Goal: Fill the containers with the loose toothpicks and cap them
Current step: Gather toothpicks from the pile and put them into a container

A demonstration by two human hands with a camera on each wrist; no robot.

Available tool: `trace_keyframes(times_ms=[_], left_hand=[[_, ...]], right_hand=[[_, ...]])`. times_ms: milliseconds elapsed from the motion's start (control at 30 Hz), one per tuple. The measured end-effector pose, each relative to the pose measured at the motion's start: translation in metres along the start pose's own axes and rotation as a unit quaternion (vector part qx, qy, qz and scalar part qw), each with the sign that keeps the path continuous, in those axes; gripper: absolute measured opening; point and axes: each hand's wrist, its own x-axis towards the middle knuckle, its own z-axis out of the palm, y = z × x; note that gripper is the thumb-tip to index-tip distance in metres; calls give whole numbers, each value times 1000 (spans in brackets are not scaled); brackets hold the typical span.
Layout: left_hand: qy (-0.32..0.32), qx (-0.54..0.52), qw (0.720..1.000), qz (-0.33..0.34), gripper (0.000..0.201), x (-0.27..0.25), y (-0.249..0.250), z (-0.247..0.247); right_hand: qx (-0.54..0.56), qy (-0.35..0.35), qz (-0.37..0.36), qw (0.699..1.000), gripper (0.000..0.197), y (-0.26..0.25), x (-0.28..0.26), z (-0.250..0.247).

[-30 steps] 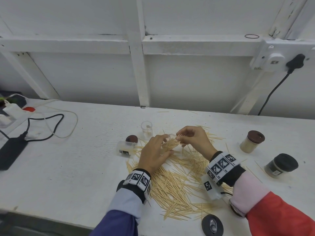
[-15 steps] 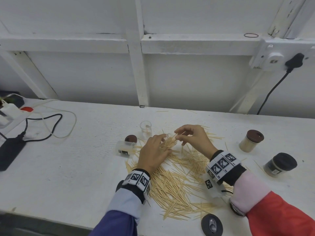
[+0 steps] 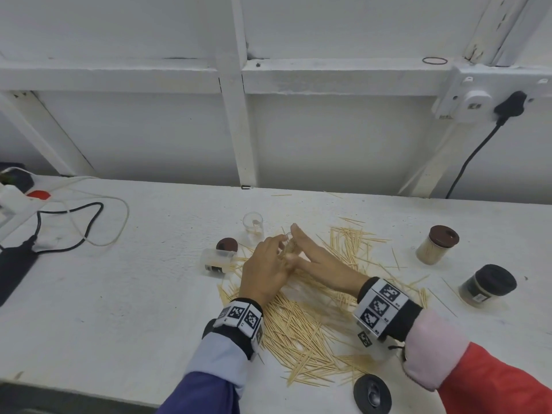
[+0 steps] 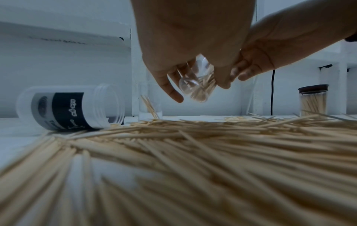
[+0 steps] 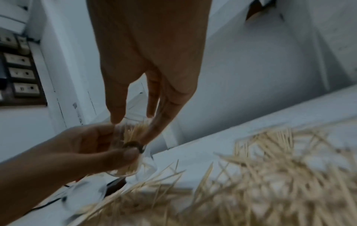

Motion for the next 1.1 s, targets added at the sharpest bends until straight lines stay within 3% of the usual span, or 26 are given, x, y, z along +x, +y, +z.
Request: trace_keyframes(times_ms=[133,200,333,533,833,967,1100], left_hand=[[14,-2,1000,6,60,1,-1,0],[20,-2,1000,15,61,1,-1,0],[45,1,998,42,69,0,-4,0],[59,14,996,64,68,2,-5,0],[70,4,994,85,50,2,-5,-1],[72,20,992,100,60,2,-9,1],[65,50,988,134,64,5,-10,2]], right_hand=[[31,107,5,994,70,-1,6,-13],[52,127,8,990,58,-2,9,-20],[-33,199,9,979,46,-5,10,-35],[18,188,6,982,46,-5,7,-41],[189,63,28,979,48,-1,1,-33],[115,138,37,983,43,5,6,-34],[129,110,28,985,43,2,2,-34]])
